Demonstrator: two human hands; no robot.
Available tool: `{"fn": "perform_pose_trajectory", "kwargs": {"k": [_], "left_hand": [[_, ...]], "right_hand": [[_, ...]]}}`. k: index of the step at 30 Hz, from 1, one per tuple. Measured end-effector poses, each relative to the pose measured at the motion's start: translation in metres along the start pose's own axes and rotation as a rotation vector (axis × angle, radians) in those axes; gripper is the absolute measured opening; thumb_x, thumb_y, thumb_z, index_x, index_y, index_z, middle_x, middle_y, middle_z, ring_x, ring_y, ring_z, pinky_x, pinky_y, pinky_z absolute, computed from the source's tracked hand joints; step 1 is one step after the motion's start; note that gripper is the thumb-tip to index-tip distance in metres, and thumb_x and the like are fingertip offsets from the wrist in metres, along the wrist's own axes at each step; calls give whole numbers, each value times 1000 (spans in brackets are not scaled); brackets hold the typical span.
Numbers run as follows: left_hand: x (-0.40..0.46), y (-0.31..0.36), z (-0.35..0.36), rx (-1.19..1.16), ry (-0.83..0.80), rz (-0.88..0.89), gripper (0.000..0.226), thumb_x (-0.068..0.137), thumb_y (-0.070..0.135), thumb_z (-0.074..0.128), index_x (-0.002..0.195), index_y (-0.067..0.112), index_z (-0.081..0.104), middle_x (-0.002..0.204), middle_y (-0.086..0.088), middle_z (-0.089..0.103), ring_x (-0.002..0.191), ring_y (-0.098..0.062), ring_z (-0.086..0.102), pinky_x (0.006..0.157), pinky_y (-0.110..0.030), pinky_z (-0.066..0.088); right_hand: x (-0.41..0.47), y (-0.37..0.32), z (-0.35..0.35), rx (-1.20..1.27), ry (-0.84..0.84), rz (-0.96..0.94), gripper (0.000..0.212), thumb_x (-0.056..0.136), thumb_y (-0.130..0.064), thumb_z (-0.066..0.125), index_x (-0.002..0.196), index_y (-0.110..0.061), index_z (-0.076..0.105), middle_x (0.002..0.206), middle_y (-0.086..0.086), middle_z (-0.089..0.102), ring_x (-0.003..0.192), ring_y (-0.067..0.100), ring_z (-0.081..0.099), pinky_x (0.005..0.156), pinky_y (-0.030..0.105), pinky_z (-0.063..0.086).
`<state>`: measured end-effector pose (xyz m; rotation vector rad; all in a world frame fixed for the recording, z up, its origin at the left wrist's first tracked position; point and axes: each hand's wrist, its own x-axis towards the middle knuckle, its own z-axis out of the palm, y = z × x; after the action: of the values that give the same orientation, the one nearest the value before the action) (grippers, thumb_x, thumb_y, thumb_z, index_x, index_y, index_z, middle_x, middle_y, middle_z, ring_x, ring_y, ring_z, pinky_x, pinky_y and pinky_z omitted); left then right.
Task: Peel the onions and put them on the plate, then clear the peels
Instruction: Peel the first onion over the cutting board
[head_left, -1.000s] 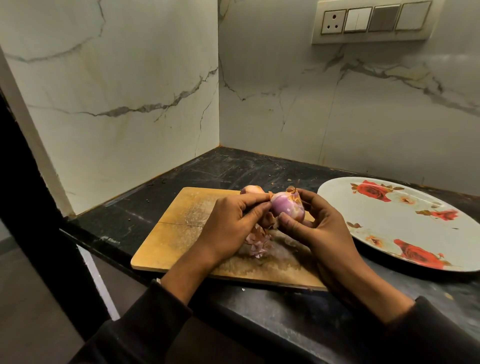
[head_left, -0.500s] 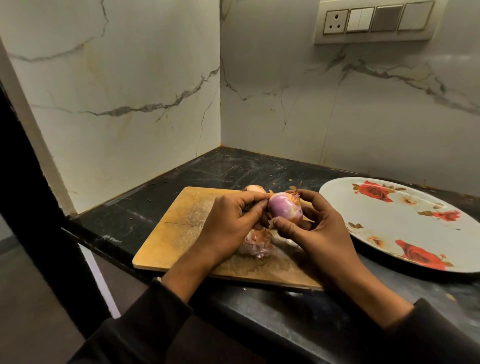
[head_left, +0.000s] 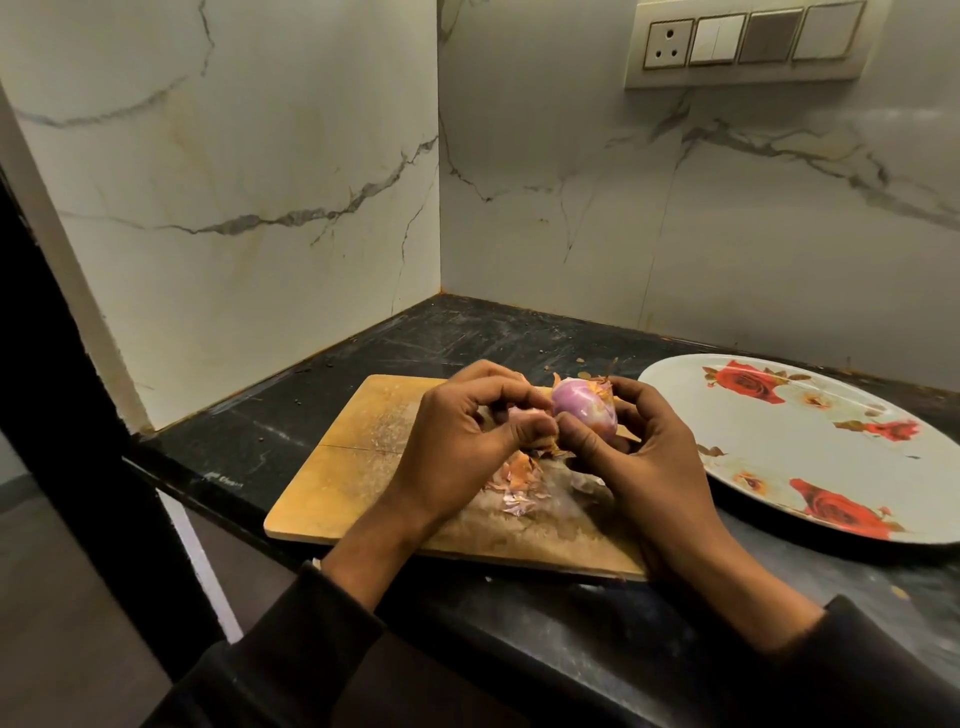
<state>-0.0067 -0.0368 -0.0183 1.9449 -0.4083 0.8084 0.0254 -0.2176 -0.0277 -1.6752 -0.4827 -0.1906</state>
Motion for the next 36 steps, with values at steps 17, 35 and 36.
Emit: {"fn": "perform_pose_trajectory", "kwargs": {"k": [17, 35, 36], "left_hand": [[-1, -15, 4, 210, -5, -62, 36, 99, 43, 41, 77, 25, 63, 65, 6, 59, 62, -14, 57, 54, -41, 47], [0, -5, 1, 12, -14, -118, 23, 93, 17, 70, 115, 25, 71, 101, 9, 74, 95, 1, 70, 81, -24, 59], [0, -5, 1, 15, -9, -116, 23, 92, 18, 70, 114, 26, 71, 100, 10, 74, 94, 1, 70, 80, -24, 60]], "right_hand": [[-1, 0, -2, 126, -22, 26, 69, 67, -42, 78, 131, -28, 58, 125, -1, 62, 101, 16, 70, 72, 29, 62], [0, 2, -3, 208, -173, 58, 67, 67, -14, 85, 128, -32, 67, 133, -5, 65, 112, 22, 70, 92, 48, 59], [-1, 2, -3, 197, -170, 48, 67, 69, -9, 85, 129, -32, 67, 132, -5, 65, 112, 21, 70, 93, 46, 60]]}}
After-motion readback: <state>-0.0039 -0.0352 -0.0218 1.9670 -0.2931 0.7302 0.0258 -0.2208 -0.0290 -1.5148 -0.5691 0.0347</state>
